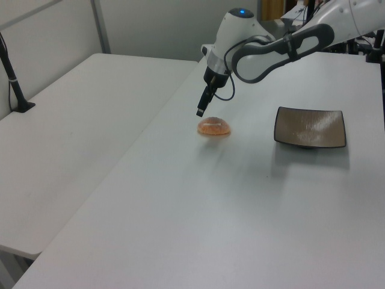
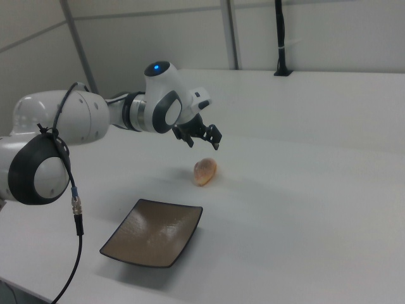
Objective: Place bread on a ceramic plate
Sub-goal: 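Lower the open gripper down onto the orange bread roll, then close the gripper around the bread roll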
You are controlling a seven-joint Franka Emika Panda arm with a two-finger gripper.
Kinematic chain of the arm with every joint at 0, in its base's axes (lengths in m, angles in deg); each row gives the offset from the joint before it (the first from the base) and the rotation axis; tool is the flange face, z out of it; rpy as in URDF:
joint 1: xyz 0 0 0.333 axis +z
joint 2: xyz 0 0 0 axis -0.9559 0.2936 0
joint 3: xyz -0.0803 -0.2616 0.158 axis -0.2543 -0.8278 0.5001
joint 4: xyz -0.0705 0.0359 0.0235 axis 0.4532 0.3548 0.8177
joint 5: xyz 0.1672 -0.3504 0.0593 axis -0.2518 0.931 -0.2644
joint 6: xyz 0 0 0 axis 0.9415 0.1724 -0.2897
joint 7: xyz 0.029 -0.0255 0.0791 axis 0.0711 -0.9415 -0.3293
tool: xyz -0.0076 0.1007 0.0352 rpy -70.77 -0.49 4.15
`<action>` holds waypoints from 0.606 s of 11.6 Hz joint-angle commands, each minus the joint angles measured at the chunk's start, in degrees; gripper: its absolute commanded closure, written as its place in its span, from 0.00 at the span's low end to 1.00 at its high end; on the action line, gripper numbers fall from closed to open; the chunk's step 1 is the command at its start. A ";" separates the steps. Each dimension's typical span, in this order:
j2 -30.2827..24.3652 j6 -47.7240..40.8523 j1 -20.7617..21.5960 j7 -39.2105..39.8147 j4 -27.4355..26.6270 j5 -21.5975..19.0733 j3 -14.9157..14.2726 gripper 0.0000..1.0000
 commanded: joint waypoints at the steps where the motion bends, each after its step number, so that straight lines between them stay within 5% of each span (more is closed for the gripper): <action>1: 0.26 1.91 0.63 -1.40 -2.96 2.36 -0.20 0.00; 7: 1.49 5.16 1.33 -1.40 -5.51 3.42 -0.20 0.00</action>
